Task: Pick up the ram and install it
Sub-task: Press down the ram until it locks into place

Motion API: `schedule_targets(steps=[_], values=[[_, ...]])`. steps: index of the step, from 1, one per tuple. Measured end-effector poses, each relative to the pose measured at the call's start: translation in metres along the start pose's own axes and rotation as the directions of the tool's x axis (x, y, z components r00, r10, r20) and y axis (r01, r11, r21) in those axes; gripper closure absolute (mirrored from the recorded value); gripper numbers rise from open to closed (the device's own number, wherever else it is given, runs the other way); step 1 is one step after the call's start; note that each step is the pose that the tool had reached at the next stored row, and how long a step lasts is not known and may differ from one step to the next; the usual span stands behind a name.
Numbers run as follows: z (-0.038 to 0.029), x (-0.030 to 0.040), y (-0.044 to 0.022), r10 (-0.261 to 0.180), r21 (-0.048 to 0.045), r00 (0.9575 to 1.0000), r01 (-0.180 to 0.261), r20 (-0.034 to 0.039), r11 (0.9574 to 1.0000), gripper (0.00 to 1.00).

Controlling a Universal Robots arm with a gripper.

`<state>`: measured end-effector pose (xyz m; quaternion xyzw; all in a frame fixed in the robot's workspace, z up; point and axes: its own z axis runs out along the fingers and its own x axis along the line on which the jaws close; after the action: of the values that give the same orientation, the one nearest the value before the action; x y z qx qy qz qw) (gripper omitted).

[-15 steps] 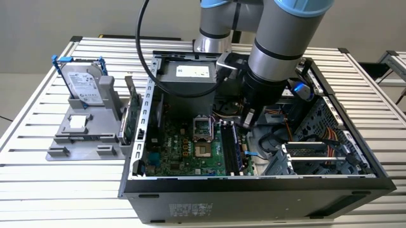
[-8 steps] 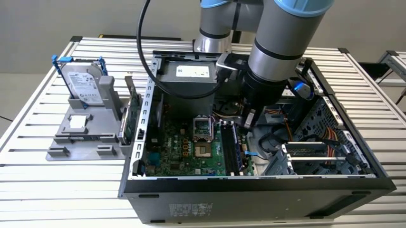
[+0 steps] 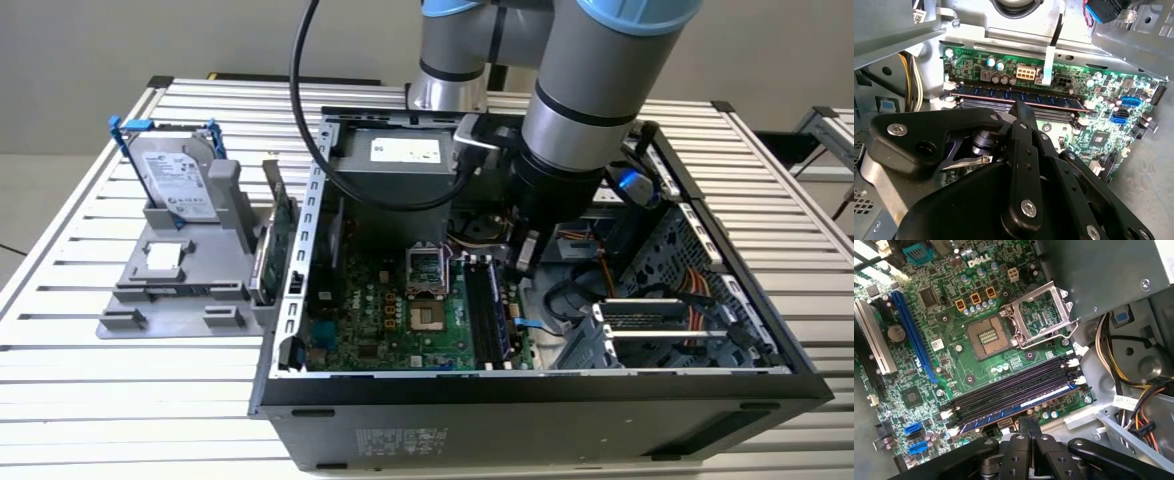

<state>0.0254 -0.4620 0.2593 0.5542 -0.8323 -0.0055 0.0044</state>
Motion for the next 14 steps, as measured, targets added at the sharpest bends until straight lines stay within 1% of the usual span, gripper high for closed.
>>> schedule_targets(steps=[7,14], values=[[0.0000,0.0000,0.0000,-0.035,0.0006,0.9994,0.035,-0.0019,0.9994,1.00],[0.0000,0.0000,-0.0001,-0.069,0.0011,0.9976,0.069,-0.0036,0.9976,1.00]])
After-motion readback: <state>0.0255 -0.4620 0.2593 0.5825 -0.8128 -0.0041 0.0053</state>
